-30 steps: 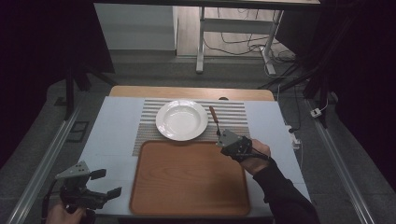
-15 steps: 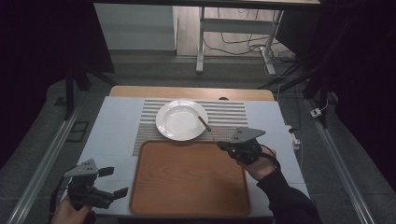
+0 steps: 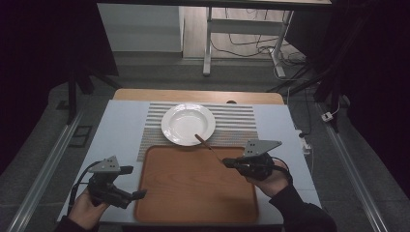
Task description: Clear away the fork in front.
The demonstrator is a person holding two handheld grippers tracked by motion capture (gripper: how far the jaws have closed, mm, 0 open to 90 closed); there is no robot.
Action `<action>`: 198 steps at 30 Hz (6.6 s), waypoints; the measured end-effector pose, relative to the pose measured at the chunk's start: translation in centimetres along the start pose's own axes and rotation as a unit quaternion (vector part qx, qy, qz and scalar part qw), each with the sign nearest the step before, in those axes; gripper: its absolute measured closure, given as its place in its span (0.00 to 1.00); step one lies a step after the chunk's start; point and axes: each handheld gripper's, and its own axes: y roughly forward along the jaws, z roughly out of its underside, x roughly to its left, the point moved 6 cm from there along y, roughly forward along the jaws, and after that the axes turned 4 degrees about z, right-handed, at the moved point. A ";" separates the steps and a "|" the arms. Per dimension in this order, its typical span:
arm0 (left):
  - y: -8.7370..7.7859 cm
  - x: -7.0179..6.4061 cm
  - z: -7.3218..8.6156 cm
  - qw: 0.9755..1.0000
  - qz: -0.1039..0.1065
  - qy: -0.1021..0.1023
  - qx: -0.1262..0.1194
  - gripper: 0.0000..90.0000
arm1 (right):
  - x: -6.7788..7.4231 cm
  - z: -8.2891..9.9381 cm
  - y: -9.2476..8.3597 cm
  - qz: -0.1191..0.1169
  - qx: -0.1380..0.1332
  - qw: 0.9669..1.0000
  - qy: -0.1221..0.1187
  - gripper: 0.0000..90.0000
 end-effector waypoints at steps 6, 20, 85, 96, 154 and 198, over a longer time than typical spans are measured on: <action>1.6 0.1 -1.4 0.999 -0.004 0.037 0.022 0.00 | 1.5 0.2 -0.4 -0.044 -0.012 0.999 0.005 1.00; 6.9 -0.7 -4.7 0.983 0.066 0.150 0.079 0.00 | 5.0 0.4 -0.7 -0.164 -0.023 0.986 0.005 1.00; 9.0 -2.1 -3.2 0.978 0.055 0.079 0.184 0.89 | 2.0 5.4 -3.2 0.089 0.031 0.991 0.092 0.16; 9.0 -1.2 -1.9 0.983 -0.002 -0.001 0.185 0.89 | 1.6 7.1 -5.0 0.137 0.044 0.982 0.119 0.04; 13.9 4.8 -5.0 0.985 -0.012 -0.100 0.138 0.99 | 1.6 10.1 -7.3 0.175 0.078 0.963 0.188 0.01; 15.0 3.3 -3.9 0.983 -0.031 -0.048 0.177 0.99 | 1.6 10.2 -7.2 0.168 0.081 0.963 0.196 0.01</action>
